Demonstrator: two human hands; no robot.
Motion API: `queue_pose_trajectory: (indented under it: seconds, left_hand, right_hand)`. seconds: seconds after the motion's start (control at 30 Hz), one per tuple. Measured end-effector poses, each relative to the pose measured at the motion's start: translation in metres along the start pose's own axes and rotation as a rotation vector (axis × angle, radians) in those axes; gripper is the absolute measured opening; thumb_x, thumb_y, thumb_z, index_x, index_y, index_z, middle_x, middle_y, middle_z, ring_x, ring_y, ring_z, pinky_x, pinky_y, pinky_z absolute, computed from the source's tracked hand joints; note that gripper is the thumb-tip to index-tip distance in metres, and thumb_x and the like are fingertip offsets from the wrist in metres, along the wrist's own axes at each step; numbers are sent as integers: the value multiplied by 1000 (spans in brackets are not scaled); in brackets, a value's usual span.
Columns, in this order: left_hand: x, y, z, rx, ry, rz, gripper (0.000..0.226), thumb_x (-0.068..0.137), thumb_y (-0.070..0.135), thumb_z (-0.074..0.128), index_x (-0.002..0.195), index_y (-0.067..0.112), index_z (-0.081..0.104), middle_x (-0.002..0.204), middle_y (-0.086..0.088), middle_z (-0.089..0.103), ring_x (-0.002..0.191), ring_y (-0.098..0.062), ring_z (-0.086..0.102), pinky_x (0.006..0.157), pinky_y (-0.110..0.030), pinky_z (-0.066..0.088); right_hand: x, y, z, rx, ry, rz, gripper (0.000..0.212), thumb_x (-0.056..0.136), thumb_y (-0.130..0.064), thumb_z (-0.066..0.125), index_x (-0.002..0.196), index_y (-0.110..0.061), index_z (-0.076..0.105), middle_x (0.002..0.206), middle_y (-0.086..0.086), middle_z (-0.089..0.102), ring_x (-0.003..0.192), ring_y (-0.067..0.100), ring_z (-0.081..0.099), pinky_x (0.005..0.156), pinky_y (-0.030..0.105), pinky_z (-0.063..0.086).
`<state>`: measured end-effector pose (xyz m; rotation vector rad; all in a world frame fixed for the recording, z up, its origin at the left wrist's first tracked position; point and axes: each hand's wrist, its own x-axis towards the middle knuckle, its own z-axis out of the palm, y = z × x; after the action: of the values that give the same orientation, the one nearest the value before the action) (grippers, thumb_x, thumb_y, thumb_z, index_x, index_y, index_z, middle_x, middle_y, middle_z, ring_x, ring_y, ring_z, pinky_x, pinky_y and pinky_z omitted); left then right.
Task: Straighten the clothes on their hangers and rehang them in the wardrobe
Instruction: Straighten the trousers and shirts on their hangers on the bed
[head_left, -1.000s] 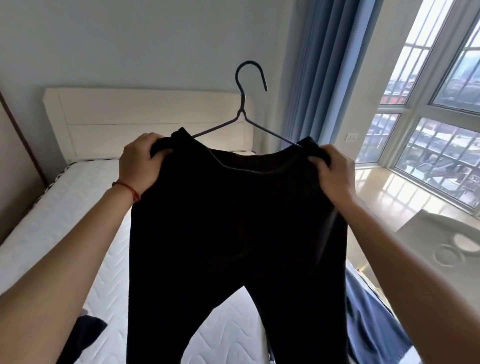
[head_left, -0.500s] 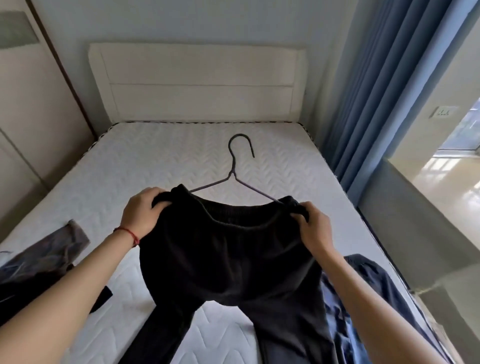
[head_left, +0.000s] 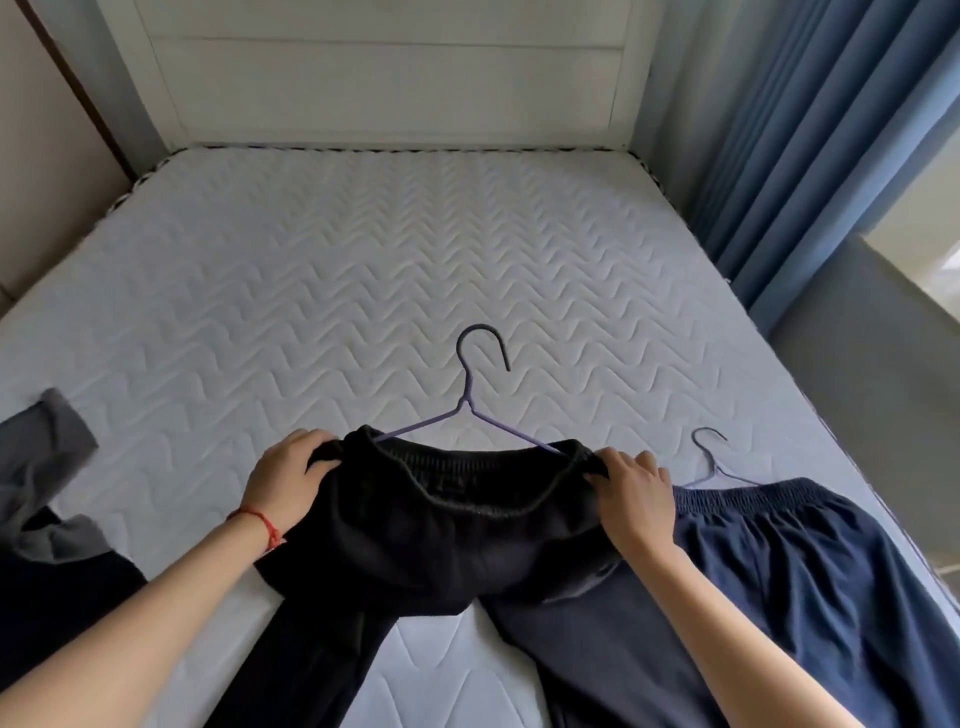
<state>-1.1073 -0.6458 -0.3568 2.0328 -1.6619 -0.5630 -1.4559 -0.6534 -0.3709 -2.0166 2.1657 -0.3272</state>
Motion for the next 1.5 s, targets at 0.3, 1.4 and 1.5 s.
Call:
queue_pose_trajectory:
  seconds: [0.3, 1.4, 1.5]
  left_hand:
    - [65, -34, 58, 80, 67, -12, 22, 86, 13, 57, 106, 8, 65, 109, -15, 66, 102, -36, 59, 86, -39, 46]
    - [-231, -211, 112, 46, -322, -548, 34, 89, 30, 54, 110, 3, 54, 114, -19, 62, 105, -36, 60, 88, -39, 48]
    - [-246, -204, 114, -138, -268, -634, 22, 89, 25, 55, 85, 4, 60, 88, -17, 69, 93, -36, 63, 77, -37, 49]
  right_hand:
    - [57, -11, 80, 326, -68, 193, 29, 92, -18, 48, 121, -13, 53, 122, 11, 59, 110, 32, 54, 84, 37, 41]
    - [-273, -190, 249, 1208, -758, 751, 17, 87, -4, 56, 75, 0, 68, 61, -2, 62, 65, 14, 58, 67, 27, 49]
    - [-279, -185, 242, 1184, -707, 755, 15, 87, -5, 57, 81, 3, 68, 66, -1, 67, 66, 11, 61, 66, 24, 48]
